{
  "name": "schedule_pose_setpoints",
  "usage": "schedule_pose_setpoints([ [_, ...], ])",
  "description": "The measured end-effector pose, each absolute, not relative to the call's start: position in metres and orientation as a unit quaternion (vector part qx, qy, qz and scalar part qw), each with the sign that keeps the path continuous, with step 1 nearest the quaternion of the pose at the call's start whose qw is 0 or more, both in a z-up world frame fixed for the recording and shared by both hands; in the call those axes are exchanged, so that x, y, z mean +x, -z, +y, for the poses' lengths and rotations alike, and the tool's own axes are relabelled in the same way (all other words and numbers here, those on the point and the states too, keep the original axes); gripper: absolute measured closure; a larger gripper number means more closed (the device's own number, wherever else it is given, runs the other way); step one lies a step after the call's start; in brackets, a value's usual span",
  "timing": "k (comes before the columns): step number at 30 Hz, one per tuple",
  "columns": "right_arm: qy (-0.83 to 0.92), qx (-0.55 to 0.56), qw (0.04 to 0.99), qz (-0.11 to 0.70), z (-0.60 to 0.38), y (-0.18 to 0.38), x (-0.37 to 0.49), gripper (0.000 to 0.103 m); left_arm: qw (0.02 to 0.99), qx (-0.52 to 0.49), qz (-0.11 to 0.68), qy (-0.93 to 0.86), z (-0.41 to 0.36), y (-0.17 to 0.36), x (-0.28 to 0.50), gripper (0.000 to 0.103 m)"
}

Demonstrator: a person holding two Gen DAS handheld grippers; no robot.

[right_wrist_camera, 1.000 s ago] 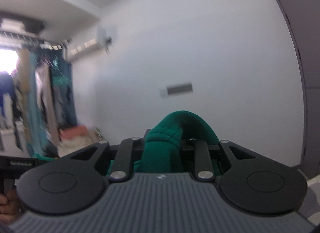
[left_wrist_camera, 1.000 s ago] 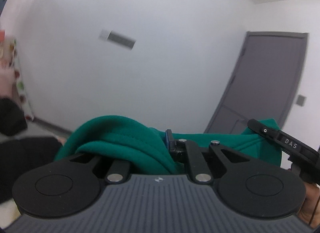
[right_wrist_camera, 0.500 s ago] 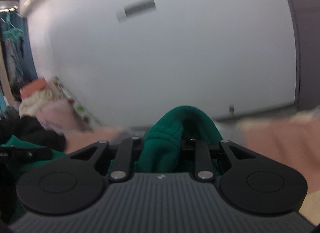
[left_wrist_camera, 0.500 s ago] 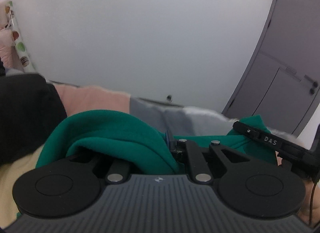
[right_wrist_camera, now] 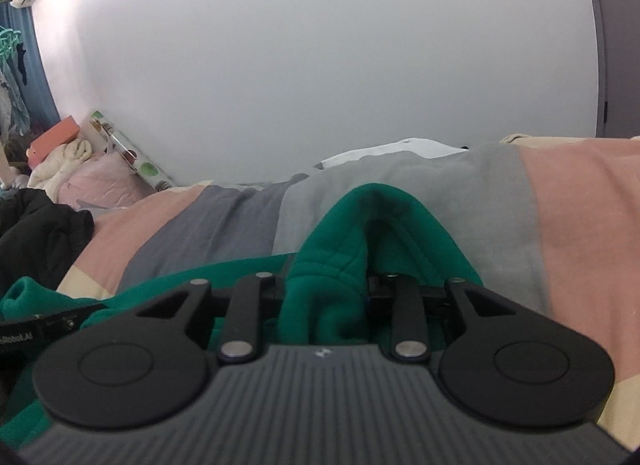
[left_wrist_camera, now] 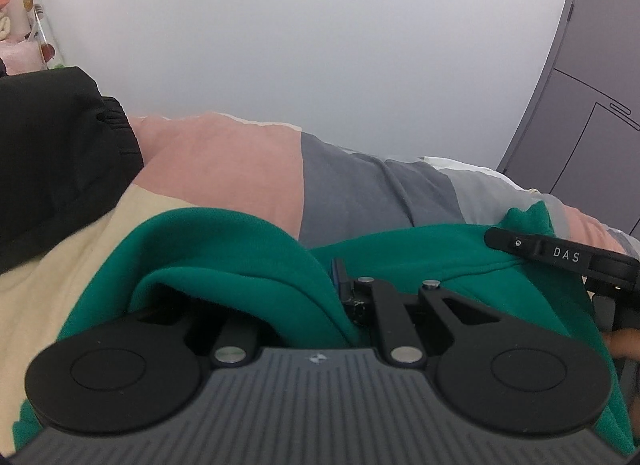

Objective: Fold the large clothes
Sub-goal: 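Lower the held hoodie with both tools and lay it flat on the bed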

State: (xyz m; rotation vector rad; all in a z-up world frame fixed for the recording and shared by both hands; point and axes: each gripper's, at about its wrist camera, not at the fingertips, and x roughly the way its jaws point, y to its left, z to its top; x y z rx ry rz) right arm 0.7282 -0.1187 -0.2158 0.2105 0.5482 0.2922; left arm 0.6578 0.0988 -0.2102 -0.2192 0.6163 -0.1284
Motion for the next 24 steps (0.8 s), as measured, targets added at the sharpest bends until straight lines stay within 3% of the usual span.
schedule_pose_setpoints([
  [5,-0.140,0.091,0.948,0.270,-0.118,0.213,0.732,0.071,0.944,-0.108,0.307,0.058,0.096,0.196,0.648,0.087],
  [7,-0.143,0.097,0.946,0.274,-0.117,0.210,0.734,0.069,0.942,-0.112,0.309,0.059,0.097,0.189,0.645,0.074],
  [8,-0.144,0.102,0.945,0.276,-0.120,0.207,0.734,0.068,0.941,-0.117,0.312,0.058,0.098,0.187,0.644,0.061],
  [9,-0.146,0.106,0.943,0.278,-0.126,0.202,0.730,0.063,0.940,-0.120,0.314,0.057,0.099,0.182,0.641,0.044],
  [10,-0.148,0.110,0.943,0.279,-0.127,0.198,0.728,0.055,0.941,-0.121,0.312,0.057,0.100,0.177,0.635,0.040],
  [11,-0.151,0.117,0.941,0.278,-0.129,0.194,0.724,0.048,0.944,-0.118,0.303,0.052,0.101,0.171,0.628,0.040],
  [13,-0.155,0.133,0.941,0.272,-0.132,0.186,0.713,0.023,0.947,-0.106,0.301,0.036,0.100,0.157,0.612,0.040],
  [24,-0.140,0.124,0.958,0.216,-0.149,0.130,0.603,0.022,0.962,-0.084,0.260,0.019,0.098,0.091,0.460,0.037],
])
